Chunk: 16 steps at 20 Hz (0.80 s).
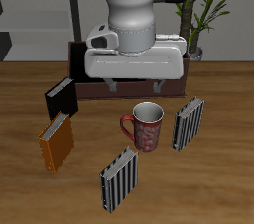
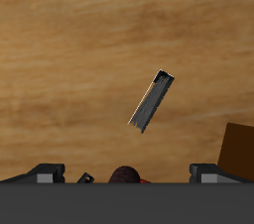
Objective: Place the right striped book into the back desk caddy's left compartment and place the orange book into the back desk caddy's left compartment and place the red mug into the back desk caddy's right compartment
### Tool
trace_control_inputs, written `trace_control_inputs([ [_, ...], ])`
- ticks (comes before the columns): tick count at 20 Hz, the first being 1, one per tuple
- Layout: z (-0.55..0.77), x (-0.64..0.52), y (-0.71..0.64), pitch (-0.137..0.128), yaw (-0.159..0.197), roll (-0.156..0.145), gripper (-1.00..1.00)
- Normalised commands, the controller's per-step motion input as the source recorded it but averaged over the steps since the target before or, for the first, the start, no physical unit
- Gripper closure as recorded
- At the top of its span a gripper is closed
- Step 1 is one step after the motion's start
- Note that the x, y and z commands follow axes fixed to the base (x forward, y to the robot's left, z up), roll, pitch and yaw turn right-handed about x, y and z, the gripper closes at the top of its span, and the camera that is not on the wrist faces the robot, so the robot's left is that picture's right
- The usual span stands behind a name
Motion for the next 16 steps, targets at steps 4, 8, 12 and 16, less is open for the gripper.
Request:
trace_control_inputs([
  [4, -0.13, 0.34, 0.04, -0.057, -0.069, -0.007, -1.0],
  [8, -0.26, 0.35, -0.07, -0.012, -0.064, -0.008, -1.0],
  [12, -0.18, 0.18, -0.09, -0.015, -0.067, -0.013, -1.0],
  [16, -0.31, 0.2, -0.24, -0.002, -0.082, -0.006, -1.0],
])
